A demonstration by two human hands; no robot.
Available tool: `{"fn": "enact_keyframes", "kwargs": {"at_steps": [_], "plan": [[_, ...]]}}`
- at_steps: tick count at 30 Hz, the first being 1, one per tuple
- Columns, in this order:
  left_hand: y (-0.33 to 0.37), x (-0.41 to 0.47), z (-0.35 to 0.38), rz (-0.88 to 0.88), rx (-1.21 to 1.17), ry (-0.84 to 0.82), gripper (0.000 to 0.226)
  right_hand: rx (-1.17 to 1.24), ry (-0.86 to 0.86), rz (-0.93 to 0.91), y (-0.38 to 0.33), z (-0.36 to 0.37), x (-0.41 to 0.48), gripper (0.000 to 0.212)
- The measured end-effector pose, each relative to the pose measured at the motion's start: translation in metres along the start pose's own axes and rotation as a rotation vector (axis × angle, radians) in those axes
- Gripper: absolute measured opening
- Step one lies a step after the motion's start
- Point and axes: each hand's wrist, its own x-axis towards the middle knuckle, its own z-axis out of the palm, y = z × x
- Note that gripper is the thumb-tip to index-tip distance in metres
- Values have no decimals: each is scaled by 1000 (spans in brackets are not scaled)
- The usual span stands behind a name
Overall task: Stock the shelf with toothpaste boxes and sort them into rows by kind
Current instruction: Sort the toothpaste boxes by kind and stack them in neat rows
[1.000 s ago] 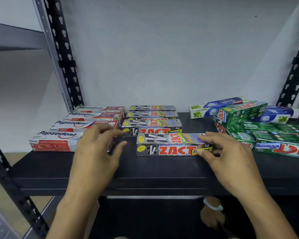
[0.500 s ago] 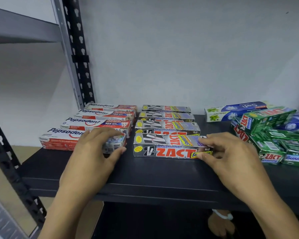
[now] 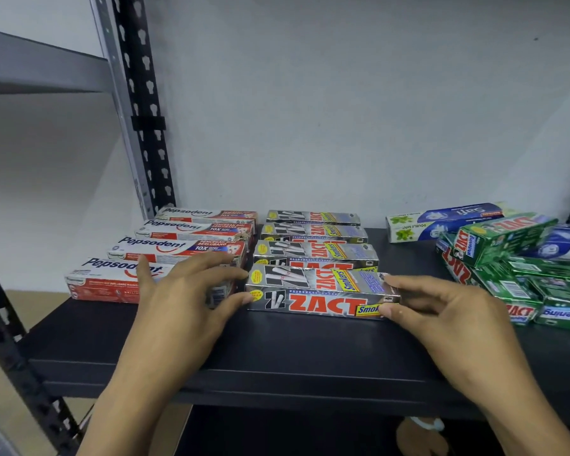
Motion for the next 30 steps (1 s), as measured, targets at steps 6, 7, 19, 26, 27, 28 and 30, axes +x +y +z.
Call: {"fn": "enact_keyframes", "kwargs": {"at_steps": [6, 7, 19, 26, 27, 28, 30], "plan": [[0, -2, 0, 4, -21, 5, 25, -5, 2, -16, 4, 3, 4, 35], [1, -2, 0, 2, -17, 3, 26, -9, 9, -22, 5, 4, 4, 35], [5, -2, 0, 7, 14, 38, 28, -92, 43, -61, 3, 8, 4, 34], [5, -3, -1, 7, 40, 40, 24, -122, 36, -57, 3, 7, 3, 35], [5, -3, -1, 6, 42, 38, 24, -120, 37, -59, 2, 7, 2, 34], [5, -3, -1, 2, 43, 34, 25, -118, 38, -61, 2, 7, 2, 34], [5, -3, -1, -5, 49, 29, 24, -118, 40, -64, 2, 6, 2, 33]]}}
